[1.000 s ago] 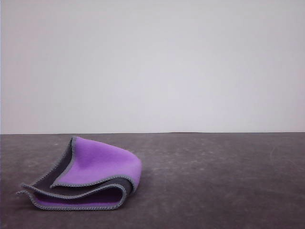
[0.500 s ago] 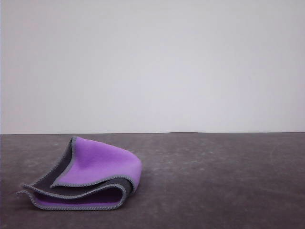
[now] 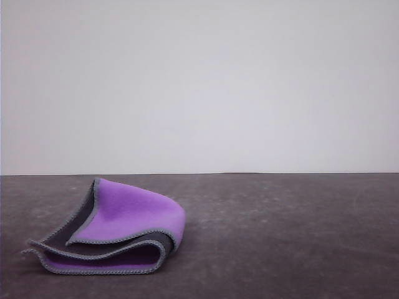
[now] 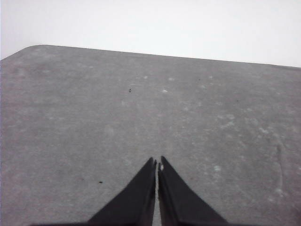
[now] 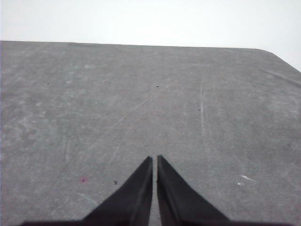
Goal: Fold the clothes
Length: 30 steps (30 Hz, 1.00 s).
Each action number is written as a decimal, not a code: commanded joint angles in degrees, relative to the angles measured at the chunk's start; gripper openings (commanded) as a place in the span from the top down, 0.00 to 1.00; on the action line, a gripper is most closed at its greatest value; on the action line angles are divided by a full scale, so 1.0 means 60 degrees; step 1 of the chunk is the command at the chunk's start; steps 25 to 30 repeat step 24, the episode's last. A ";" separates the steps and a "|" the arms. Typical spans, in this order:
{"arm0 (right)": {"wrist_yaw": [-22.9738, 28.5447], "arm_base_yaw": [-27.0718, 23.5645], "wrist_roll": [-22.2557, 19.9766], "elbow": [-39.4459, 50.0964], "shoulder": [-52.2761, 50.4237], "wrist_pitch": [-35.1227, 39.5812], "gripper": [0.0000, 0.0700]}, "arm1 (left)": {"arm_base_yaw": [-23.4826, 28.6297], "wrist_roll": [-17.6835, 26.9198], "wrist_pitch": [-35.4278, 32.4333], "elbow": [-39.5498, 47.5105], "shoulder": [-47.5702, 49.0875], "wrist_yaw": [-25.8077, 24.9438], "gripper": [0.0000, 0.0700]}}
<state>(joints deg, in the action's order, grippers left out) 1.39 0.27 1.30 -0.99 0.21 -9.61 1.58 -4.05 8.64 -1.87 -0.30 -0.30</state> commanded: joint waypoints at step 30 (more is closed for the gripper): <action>0.0018 -0.0015 -0.0004 0.0051 0.0000 0.0098 0.98 | -0.0018 0.0058 -0.0098 0.0193 0.0007 -0.0015 1.00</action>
